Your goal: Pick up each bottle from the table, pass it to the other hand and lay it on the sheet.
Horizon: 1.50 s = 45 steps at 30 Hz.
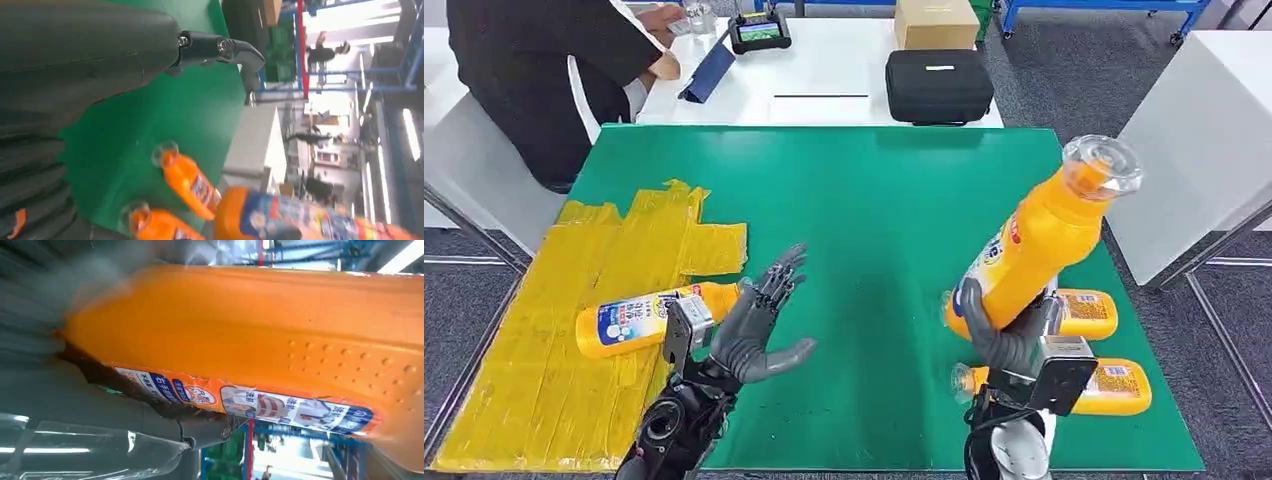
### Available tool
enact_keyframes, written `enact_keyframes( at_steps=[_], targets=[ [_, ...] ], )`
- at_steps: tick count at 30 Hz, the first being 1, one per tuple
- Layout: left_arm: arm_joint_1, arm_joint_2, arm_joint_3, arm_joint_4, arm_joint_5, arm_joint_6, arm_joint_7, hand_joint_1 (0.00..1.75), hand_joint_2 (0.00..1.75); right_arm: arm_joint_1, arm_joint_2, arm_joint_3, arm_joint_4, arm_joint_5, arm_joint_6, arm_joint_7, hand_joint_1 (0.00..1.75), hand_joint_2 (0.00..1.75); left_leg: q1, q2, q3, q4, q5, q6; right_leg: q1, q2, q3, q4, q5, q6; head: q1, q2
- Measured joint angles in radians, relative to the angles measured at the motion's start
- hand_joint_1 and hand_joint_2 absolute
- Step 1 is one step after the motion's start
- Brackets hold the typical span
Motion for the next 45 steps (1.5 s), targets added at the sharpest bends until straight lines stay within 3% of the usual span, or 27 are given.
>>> enact_keyframes(
  at_steps=[15, 32, 45],
  targets=[
    [0.004, 0.0, -0.041, -0.008, 0.0, 0.003, -0.001, 0.0, 1.75, 0.005, -0.002, 0.056, 0.05, 0.037, 0.038, 0.01, 1.75, 1.75, 0.0, 0.0, 0.0, 0.0, 0.0, 0.0, 0.0, 0.0, 0.0, 0.0, 0.0, 0.0, 0.0, 0.0],
    [-0.05, 0.017, -0.058, 0.021, 0.069, 0.012, -0.003, 0.0, 1.75, -0.071, -0.014, 0.327, 0.32, 0.108, 0.119, 0.046, 1.75, 1.75, 0.0, 0.0, 0.0, 0.0, 0.0, 0.0, 0.0, 0.0, 0.0, 0.0, 0.0, 0.0, 0.0, 0.0],
    [-0.161, 0.024, -0.067, 0.202, 0.127, -0.009, -0.085, 0.0, 1.75, -0.217, -0.003, 0.487, 0.576, 0.277, -0.103, -0.058, 1.75, 1.75, 0.0, 0.0, 0.0, 0.0, 0.0, 0.0, 0.0, 0.0, 0.0, 0.0, 0.0, 0.0, 0.0, 0.0]
  ],
)
